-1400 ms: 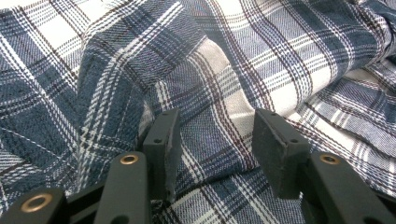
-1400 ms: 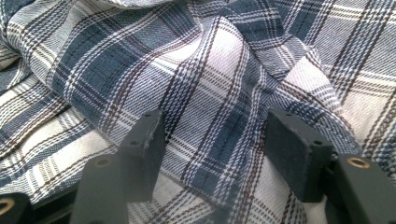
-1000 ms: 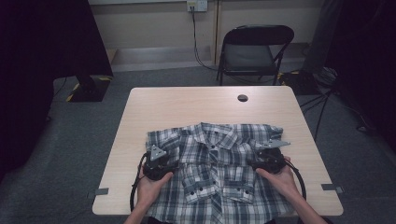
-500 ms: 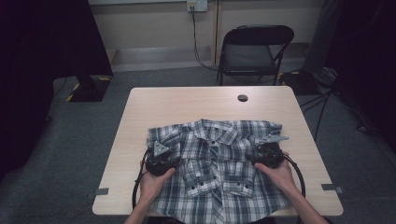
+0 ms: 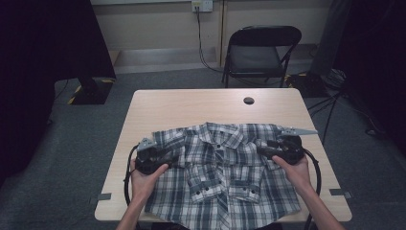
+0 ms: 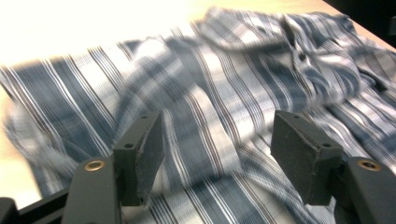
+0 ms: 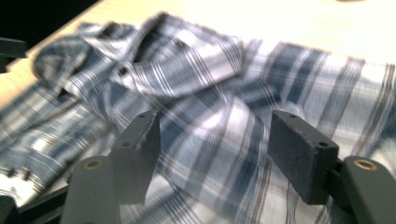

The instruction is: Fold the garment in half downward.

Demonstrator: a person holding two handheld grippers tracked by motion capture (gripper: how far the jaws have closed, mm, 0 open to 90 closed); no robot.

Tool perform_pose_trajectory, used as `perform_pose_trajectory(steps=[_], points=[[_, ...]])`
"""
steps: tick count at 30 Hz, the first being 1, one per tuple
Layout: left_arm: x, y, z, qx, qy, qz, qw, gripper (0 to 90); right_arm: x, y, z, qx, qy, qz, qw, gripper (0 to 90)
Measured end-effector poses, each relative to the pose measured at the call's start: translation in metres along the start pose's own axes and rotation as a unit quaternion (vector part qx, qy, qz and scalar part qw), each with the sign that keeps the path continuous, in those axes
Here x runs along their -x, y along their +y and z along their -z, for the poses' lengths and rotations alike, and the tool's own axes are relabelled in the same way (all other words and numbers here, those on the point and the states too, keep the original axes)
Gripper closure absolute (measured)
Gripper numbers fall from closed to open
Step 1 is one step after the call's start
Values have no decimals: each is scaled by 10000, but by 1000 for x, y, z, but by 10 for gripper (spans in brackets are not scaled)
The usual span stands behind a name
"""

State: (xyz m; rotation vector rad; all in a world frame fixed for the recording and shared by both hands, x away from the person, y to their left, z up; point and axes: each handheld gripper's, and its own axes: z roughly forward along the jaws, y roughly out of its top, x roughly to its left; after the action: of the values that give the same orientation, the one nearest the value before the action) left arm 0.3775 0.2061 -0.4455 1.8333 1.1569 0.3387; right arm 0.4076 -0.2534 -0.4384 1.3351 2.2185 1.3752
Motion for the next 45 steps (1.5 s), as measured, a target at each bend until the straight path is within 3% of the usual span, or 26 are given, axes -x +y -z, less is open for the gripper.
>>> perform_pose_trajectory(steps=[1, 6, 8, 10, 15, 17, 20, 23, 25, 27, 29, 33, 35, 36, 38, 39, 40, 45], points=[[-1, 7, -2, 40, -14, 12, 10000, 347, 0, 0, 0, 0, 0, 0, 10000, 347], [3, 47, -30, -30, 57, -87, 9999, 383, -6, 38, -16, 86, 25, 48, 9999, 396], [8, 58, -45, -53, 83, -246, 9996, 404, -11, 53, -29, 5, 18, 120, 9999, 411], [11, 67, -61, -102, -15, -218, 9997, 410, -13, 68, -52, -98, 16, 175, 9998, 441], [12, 86, -98, -179, -17, -125, 9998, 411, -9, 75, -78, -135, 144, 152, 9997, 459], [9, 95, -112, -71, -89, 59, 9999, 411, -6, 75, -90, -244, 104, 57, 9996, 489], [7, 100, -135, -118, -109, 316, 9994, 404, 1, 75, -110, -324, 67, -148, 9993, 509], [11, 99, -156, -373, 103, 196, 9991, 398, 7, 70, -127, -374, -112, -462, 9982, 520], [12, 98, -164, -470, 143, 142, 9987, 385, 8, 67, -135, -483, -296, -452, 9974, 525], [12, 95, -170, -556, 237, 164, 9980, 362, 10, 65, -137, -544, -525, -392, 9964, 521], [12, 92, -176, -642, 182, 164, 9976, 331, 14, 63, -136, -538, -520, -492, 9960, 522], [15, 86, -181, -762, 291, 142, 9966, 322, 18, 59, -137, -647, -475, -618, 9949, 521], [15, 84, -182, -800, 353, 184, 9960, 381, 17, 56, -139, -732, -502, -584, 9943, 523], [14, 83, -183, -855, 319, 227, 9956, 381, 17, 54, -141, -775, -490, -603, 9940, 532], [14, 80, -181, -802, 239, 343, 9959, 466, 18, 52, -144, -805, -447, -650, 9936, 592], [15, 79, -180, -817, 240, 311, 9959, 507, 17, 51, -144, -805, -369, -646, 9940, 627], [16, 79, -178, -858, 297, 206, 9957, 578, 14, 52, -144, -842, -512, -459, 9941, 691], [17, 79, -158, -693, 301, 128, 9971, 701, 9, 56, -133, -632, -581, -323, 9958, 780]])
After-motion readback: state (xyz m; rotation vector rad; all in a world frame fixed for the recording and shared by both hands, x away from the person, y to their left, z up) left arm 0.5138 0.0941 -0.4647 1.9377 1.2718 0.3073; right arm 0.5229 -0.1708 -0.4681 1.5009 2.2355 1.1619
